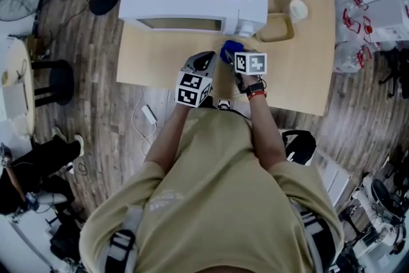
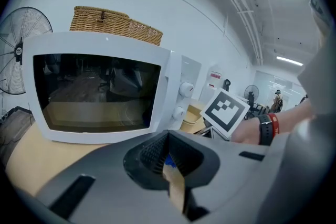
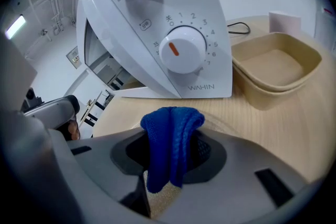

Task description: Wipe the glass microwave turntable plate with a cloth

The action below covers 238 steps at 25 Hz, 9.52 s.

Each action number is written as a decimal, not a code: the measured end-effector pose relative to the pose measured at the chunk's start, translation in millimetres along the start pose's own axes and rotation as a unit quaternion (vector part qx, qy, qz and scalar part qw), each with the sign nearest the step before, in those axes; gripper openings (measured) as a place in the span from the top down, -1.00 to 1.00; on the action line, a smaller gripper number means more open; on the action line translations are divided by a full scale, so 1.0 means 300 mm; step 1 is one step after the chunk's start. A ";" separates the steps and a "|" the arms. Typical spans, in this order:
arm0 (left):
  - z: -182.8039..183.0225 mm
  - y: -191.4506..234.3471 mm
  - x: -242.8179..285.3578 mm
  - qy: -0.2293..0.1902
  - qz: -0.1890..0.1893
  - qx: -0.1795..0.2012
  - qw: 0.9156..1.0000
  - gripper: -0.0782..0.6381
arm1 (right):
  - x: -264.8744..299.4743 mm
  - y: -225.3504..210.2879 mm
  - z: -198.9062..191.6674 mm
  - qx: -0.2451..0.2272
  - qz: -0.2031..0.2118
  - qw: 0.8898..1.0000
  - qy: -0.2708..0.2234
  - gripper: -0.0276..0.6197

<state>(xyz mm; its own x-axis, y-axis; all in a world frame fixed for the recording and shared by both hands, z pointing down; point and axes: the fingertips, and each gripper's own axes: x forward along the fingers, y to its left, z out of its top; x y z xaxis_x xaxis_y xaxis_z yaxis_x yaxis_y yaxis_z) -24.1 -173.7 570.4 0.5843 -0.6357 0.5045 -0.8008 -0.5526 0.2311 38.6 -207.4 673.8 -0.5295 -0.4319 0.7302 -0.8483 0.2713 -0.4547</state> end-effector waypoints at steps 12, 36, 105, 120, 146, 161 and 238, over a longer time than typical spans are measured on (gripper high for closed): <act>-0.009 -0.034 0.008 0.001 -0.009 0.017 1.000 0.73 | -0.045 -0.061 -0.013 0.017 -0.017 1.000 -0.010 0.46; -0.027 -0.048 -0.002 -0.003 -0.009 0.010 1.000 0.73 | -0.152 -0.186 -0.056 0.046 -0.061 0.997 -0.018 0.46; -0.043 0.189 -0.195 -0.040 0.080 -0.044 0.995 0.73 | 0.114 0.249 -0.080 -0.015 0.067 0.997 0.028 0.47; -0.043 0.094 -0.147 -0.027 0.050 -0.034 0.998 0.73 | 0.047 0.156 -0.082 -0.003 0.045 0.999 0.024 0.46; -0.021 -0.094 -0.049 -0.019 -0.013 -0.021 1.000 0.73 | -0.128 -0.075 -0.104 0.027 -0.040 0.999 -0.014 0.45; -0.063 -0.125 -0.051 -0.008 -0.024 -0.024 0.999 0.73 | -0.209 -0.170 -0.127 0.033 -0.084 0.995 -0.031 0.45; -0.203 0.146 -0.174 0.029 0.073 -0.041 0.996 0.73 | 0.087 0.289 -0.165 -0.112 0.088 0.986 0.084 0.44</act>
<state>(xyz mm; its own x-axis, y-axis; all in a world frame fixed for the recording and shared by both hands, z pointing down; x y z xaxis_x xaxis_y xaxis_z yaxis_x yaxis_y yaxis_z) -97.7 -132.1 604.8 0.4533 -0.6733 0.5840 -0.8866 -0.4082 0.2175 -48.5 -152.6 678.7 -0.6446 -0.2170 0.7331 -0.7117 0.5204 -0.4718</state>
